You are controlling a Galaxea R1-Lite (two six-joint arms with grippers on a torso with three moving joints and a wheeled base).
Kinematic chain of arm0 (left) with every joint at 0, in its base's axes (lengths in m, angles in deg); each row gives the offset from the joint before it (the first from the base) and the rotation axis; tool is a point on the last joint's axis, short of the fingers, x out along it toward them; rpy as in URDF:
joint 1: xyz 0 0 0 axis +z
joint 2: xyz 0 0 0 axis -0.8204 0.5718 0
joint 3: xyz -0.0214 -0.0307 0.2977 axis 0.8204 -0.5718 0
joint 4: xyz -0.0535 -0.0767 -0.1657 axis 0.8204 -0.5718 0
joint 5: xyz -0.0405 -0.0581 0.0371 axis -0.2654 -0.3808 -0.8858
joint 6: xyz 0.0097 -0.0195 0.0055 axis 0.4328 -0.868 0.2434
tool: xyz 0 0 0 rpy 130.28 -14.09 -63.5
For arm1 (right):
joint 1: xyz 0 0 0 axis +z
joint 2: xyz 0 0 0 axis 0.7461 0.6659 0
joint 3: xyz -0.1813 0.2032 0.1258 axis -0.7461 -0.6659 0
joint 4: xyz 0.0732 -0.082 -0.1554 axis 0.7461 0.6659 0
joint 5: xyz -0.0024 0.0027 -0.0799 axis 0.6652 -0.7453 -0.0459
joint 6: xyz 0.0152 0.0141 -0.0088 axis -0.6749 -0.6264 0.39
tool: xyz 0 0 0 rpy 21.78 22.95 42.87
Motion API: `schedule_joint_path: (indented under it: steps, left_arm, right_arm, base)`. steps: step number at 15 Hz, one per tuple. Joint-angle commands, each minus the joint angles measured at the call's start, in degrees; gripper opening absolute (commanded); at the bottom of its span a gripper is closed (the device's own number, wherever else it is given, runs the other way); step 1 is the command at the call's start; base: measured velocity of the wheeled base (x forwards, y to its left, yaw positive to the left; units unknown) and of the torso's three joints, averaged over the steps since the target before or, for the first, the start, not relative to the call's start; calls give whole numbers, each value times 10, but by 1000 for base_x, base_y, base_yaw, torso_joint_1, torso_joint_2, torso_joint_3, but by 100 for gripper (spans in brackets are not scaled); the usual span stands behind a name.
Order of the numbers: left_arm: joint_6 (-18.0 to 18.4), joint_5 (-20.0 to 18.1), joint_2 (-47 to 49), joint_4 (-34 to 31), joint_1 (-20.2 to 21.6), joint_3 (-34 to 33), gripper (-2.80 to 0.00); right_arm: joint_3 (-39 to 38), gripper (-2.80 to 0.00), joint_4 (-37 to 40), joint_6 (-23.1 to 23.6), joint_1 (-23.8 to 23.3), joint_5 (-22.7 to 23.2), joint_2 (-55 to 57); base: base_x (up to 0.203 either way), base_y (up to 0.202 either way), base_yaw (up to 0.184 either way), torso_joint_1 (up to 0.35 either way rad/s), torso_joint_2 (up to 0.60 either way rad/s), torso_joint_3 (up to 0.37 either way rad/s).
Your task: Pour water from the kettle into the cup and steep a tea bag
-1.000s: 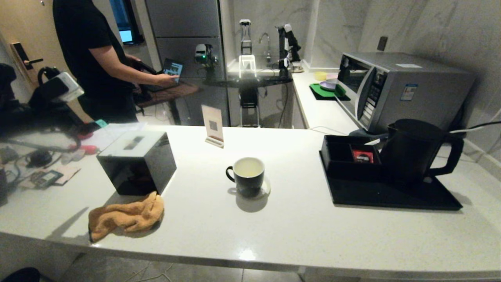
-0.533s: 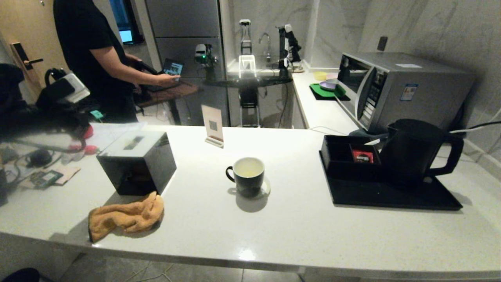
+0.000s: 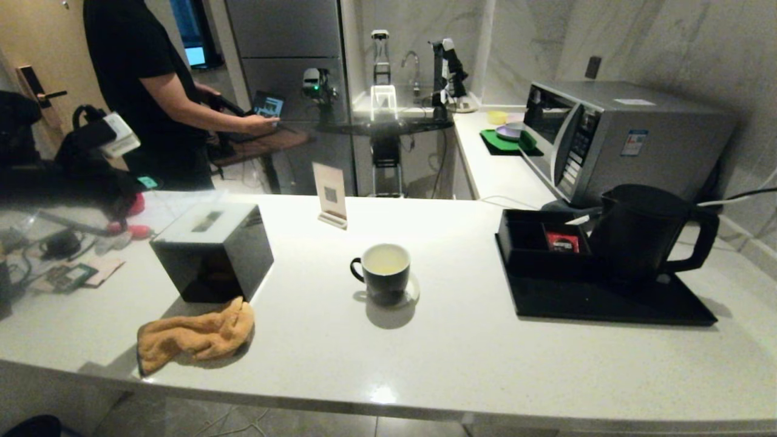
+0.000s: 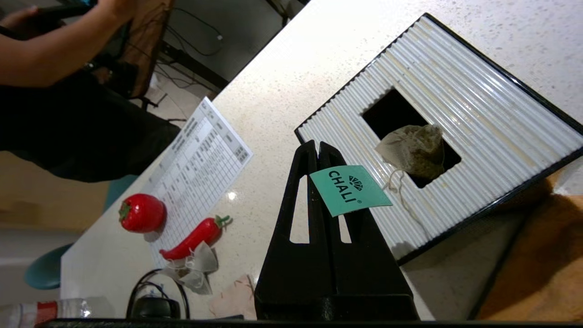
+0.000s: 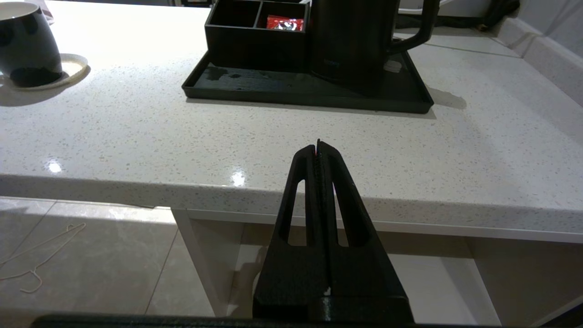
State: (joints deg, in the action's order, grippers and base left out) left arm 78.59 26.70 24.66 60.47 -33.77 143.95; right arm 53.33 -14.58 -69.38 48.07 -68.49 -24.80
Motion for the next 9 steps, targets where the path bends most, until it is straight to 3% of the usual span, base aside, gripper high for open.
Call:
schedule_joint_path:
  steps: [1, 6, 9]
  left_arm:
    - [3, 2, 12, -13, -5, 26, -280]
    - [3, 16, 29, -131, -19, 115, -280]
    - [3, 18, 58, -146, -34, 137, -280]
  right_arm:
    - [1, -280, 0, 1, 0, 0, 0]
    - [0, -280, 0, 1, 0, 0, 0]
    - [0, -280, 0, 1, 0, -1, 0]
  base:
    - [0, 0, 0, 0, 0, 0]
    - [0, 0, 0, 0, 0, 0]
    - [0, 0, 0, 0, 0, 0]
